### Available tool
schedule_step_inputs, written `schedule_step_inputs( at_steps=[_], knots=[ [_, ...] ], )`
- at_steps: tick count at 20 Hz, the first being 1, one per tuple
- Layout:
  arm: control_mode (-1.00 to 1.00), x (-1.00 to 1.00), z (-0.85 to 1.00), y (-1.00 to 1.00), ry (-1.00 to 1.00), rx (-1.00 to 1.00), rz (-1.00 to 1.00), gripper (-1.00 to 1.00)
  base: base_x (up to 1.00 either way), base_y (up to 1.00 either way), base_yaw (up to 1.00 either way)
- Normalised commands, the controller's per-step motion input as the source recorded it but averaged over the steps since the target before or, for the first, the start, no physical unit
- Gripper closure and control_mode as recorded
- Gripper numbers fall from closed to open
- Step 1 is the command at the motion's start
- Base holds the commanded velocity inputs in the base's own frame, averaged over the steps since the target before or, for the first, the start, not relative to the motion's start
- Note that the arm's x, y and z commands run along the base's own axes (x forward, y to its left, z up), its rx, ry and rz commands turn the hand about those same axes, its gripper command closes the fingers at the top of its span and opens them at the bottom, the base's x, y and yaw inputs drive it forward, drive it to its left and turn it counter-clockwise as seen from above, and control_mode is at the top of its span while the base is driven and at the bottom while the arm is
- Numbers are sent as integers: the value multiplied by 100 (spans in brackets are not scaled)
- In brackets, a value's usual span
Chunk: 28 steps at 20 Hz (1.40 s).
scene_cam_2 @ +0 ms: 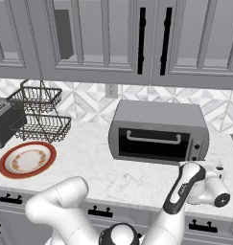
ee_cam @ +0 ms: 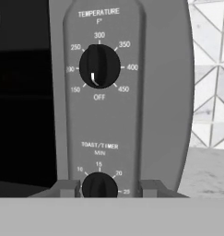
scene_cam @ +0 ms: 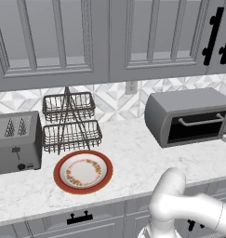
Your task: Pick up the kebab skewer and baguette bread, and place them inside the toaster oven. Close the toaster oven door and start by setting the timer.
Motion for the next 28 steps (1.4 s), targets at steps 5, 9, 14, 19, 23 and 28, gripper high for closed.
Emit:
schedule_step_inputs(
  at_steps=[5, 9, 14, 19, 23, 28],
  knots=[
    [-100, 0, 0, 0, 0, 0, -1, 100, 0, 0, 0],
    [-100, 0, 0, 0, 0, 0, -5, 100, 0, 0, 0],
    [-100, 0, 0, 0, 0, 0, -9, 100, 0, 0, 0],
    [-100, 0, 0, 0, 0, 0, -9, 100, 0, 0, 0],
    [-100, 0, 0, 0, 0, 0, -8, 100, 0, 0, 0],
    [-100, 0, 0, 0, 0, 0, -8, 100, 0, 0, 0]
  ],
)
